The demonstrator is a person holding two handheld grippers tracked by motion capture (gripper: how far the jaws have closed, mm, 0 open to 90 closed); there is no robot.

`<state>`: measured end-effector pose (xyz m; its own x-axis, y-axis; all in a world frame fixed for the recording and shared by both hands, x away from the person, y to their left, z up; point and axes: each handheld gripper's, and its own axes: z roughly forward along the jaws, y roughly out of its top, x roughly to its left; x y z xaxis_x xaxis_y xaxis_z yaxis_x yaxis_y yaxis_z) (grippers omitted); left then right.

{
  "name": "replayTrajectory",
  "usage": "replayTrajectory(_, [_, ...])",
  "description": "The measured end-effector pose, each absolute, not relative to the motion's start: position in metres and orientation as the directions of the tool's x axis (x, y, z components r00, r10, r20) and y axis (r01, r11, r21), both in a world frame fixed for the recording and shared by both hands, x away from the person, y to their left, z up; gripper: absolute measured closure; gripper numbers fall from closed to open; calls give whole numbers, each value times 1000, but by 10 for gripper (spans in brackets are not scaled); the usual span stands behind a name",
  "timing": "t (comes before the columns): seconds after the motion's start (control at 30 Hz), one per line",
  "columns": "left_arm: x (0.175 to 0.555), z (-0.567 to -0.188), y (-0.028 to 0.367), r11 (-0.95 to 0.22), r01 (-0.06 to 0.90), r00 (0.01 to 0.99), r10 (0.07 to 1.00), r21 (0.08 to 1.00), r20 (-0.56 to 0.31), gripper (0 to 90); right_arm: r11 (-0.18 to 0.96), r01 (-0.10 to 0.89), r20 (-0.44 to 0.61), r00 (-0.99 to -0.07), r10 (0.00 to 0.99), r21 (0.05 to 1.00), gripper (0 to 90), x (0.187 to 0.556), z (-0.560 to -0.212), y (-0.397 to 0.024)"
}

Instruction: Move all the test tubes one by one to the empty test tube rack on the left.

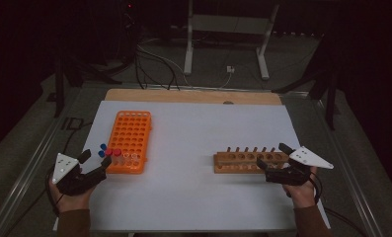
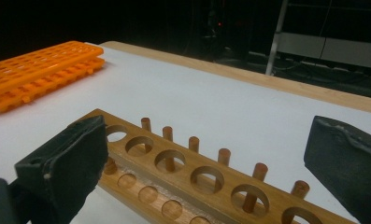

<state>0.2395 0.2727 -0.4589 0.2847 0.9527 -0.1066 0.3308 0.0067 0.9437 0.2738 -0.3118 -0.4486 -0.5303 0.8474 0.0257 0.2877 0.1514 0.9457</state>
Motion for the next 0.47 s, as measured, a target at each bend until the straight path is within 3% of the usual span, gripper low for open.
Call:
replayTrajectory(0.13, [237, -455, 267, 17, 313, 290, 950, 950, -113, 160, 139, 278, 29, -525, 850, 950, 1, 271, -451, -318])
replayTrajectory(0.27, [239, -455, 261, 29, 326, 293, 947, 945, -130, 9, 131, 280, 35, -518, 854, 951, 1, 269, -453, -322])
replayTrajectory(0.47, [238, -455, 257, 29, 319, 296, 947, 947, -128, 4, 129, 292, 40, -510, 859, 948, 1, 268, -459, -325])
